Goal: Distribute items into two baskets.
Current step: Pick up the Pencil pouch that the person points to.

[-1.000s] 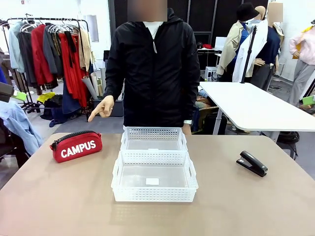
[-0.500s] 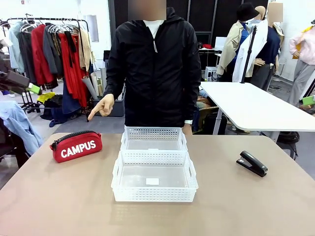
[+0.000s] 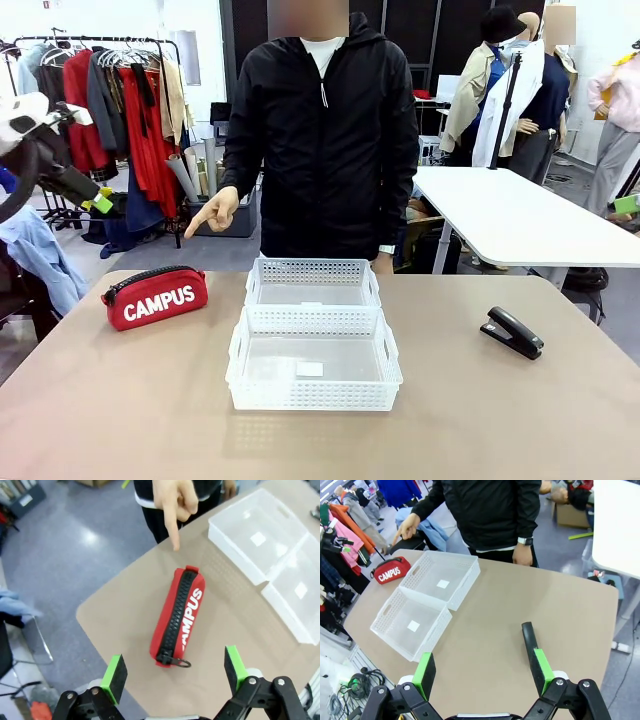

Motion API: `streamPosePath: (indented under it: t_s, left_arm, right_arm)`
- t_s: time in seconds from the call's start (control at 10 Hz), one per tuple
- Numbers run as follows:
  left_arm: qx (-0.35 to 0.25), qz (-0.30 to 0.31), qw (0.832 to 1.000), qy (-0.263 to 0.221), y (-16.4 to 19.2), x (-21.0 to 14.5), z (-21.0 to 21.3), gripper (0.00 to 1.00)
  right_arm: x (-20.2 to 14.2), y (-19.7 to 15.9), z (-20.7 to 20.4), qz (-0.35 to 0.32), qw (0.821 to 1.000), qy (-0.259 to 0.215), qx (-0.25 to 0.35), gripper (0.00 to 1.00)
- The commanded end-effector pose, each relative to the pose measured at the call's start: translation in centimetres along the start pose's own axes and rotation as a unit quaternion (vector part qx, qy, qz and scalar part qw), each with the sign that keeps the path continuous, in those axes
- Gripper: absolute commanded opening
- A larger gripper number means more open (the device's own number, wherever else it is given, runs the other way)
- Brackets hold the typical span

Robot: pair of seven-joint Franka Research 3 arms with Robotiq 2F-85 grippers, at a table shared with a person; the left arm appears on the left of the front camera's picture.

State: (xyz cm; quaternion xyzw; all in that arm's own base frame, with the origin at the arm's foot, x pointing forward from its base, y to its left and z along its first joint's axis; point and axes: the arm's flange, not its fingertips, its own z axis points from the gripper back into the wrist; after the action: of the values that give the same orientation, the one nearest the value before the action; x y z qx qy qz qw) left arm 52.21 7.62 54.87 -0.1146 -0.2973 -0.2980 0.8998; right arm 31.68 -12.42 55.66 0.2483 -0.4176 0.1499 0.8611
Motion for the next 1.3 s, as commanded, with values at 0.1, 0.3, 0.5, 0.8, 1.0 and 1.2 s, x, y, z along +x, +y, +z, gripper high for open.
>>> streamPosePath:
  t_s: [0.1,0.3,0.5,0.8,1.0,1.2]
  left_arm:
    - [0.010,-0.069,0.997,0.032,1.7,4.0,-1.2,1.00]
    - [0.007,-0.114,0.989,0.096,2.1,5.8,-3.6,1.00]
    - [0.000,-0.140,0.981,0.132,2.4,7.0,-5.4,1.00]
    - [0.033,-0.209,0.961,0.177,2.2,7.1,-9.4,1.00]
    - [0.027,-0.246,0.946,0.211,1.7,6.9,-11.8,1.00]
    - [0.009,-0.273,0.936,0.221,1.0,6.5,-13.6,1.00]
  right_arm:
    - [0.2,0.1,-0.1,-0.002,1.000,-0.005,0.003,1.00]
    - [0.2,0.1,-0.1,-0.002,1.000,-0.005,0.003,1.00]
    - [0.2,0.1,-0.1,-0.002,1.000,-0.005,0.003,1.00]
    - [0.2,0.1,-0.1,-0.002,1.000,-0.005,0.003,1.00]
    - [0.2,0.1,-0.1,-0.002,1.000,-0.005,0.003,1.00]
    - [0.2,0.1,-0.1,-0.002,1.000,-0.005,0.003,1.00]
